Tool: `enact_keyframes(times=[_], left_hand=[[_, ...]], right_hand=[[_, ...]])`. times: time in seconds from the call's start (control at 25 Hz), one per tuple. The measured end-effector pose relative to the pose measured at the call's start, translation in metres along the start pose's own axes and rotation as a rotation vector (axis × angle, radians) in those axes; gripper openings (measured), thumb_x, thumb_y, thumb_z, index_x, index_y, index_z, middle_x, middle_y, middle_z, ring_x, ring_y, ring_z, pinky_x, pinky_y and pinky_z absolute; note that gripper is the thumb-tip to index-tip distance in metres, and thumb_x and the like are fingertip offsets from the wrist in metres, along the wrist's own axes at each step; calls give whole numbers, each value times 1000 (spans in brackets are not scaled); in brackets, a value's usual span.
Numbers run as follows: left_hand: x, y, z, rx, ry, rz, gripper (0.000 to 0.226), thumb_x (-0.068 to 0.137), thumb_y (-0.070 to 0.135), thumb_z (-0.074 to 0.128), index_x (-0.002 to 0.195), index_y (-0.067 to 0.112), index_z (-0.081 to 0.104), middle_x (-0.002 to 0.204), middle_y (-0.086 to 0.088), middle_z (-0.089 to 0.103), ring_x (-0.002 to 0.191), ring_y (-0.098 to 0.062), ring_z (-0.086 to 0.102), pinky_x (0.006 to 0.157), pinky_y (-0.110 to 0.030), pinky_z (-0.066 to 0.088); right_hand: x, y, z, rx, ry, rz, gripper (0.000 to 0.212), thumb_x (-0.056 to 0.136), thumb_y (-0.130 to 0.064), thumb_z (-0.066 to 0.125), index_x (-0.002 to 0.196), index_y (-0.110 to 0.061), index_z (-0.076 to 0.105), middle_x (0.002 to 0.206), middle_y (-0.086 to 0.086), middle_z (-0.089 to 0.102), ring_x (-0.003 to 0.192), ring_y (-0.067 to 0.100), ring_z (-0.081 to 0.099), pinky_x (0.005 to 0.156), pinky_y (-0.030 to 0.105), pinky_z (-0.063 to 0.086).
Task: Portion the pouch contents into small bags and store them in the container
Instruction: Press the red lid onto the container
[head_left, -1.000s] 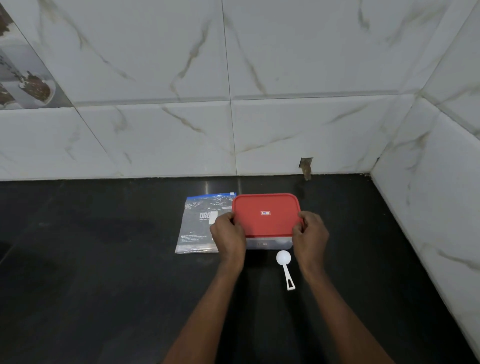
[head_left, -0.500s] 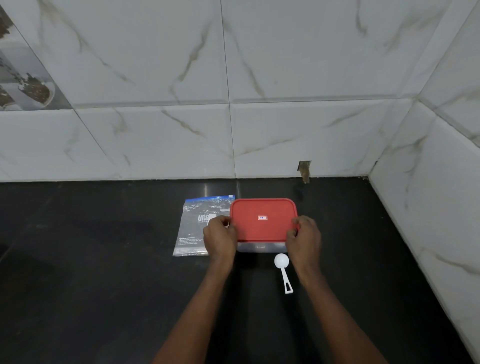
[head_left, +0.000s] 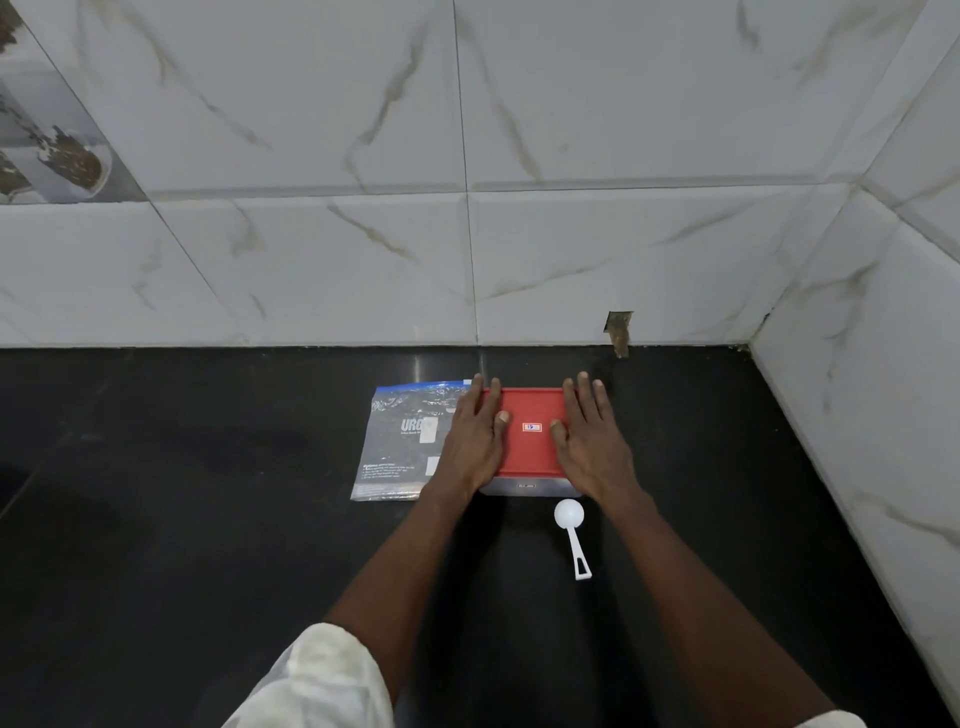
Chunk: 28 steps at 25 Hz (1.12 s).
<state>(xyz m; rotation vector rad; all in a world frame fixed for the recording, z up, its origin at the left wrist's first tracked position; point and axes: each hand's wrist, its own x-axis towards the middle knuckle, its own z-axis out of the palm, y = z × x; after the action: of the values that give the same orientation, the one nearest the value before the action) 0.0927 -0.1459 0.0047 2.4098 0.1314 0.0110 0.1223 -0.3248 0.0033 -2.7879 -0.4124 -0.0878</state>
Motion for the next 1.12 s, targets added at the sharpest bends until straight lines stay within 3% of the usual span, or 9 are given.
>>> enact_keyframes(times=[0.12, 0.4, 0.52, 0.64, 0.72, 0.8, 0.88, 0.96, 1.12], left_hand=[[1, 2, 0, 11, -2, -3, 53, 109, 32, 33, 159, 17, 25, 170, -7, 8, 156, -27, 11, 126, -41, 15], [2, 3, 3, 89, 39, 24, 53, 109, 30, 32, 159, 14, 24, 169, -10, 13, 156, -27, 13, 126, -36, 11], [3, 3, 4, 100, 45, 29, 55, 109, 32, 33, 160, 16, 23, 169, -8, 10, 155, -28, 14, 126, -36, 12], [3, 3, 2, 161, 0, -30, 57, 107, 42, 30, 161, 25, 19, 170, -2, 4, 155, -30, 13, 124, -50, 17], [-2, 6, -2, 141, -15, -69, 57, 106, 49, 27, 160, 33, 17, 171, 1, 0, 156, -28, 7, 122, -58, 12], [-10, 9, -9, 68, 99, -18, 53, 106, 46, 33, 157, 29, 31, 169, -5, 13, 154, -28, 16, 122, -55, 16], [-28, 10, -13, 41, 250, 117, 40, 103, 32, 49, 138, 17, 59, 153, -12, 45, 140, -32, 44, 116, -46, 35], [-54, 5, -8, 93, 331, 237, 28, 95, 21, 61, 120, 12, 72, 134, -11, 63, 122, -31, 60, 106, -40, 47], [-83, -12, 15, 152, 345, 354, 27, 84, 3, 73, 110, 8, 77, 117, -11, 71, 107, -30, 68, 95, -40, 56]], right_hand=[[2, 3, 4, -8, -2, -5, 77, 89, -45, 7, 153, -4, 17, 162, 15, 12, 150, 28, 1, 122, 35, 2], [5, 4, 8, 53, 2, 20, 84, 85, -54, 11, 153, -6, 22, 161, 12, 16, 150, 25, 4, 121, 33, 5], [5, 5, 8, 49, -36, 24, 84, 87, -58, 11, 153, -7, 18, 162, 11, 10, 150, 25, -1, 123, 39, 7], [5, 4, -1, 179, -53, 24, 69, 100, -50, 26, 155, -10, 12, 163, 7, 1, 150, 20, -7, 122, 40, 1], [-14, 2, -11, 331, 110, 69, 60, 102, -33, 42, 152, -10, 22, 161, 5, 12, 150, 19, 6, 120, 33, 7], [-53, 2, -13, 376, 370, 156, 33, 95, -17, 55, 128, -10, 53, 136, 8, 49, 129, 26, 44, 106, 29, 32], [-97, 0, -2, 263, 369, 201, 6, 90, -15, 58, 88, -12, 62, 92, 6, 58, 90, 27, 57, 75, 33, 42], [-129, -5, 18, 157, 217, 218, 17, 83, -23, 66, 70, -12, 61, 74, 4, 56, 71, 27, 59, 57, 32, 40], [-140, -12, 42, 15, -47, 245, 36, 47, -20, 95, 60, -11, 62, 61, 5, 56, 54, 25, 59, 38, 30, 44]])
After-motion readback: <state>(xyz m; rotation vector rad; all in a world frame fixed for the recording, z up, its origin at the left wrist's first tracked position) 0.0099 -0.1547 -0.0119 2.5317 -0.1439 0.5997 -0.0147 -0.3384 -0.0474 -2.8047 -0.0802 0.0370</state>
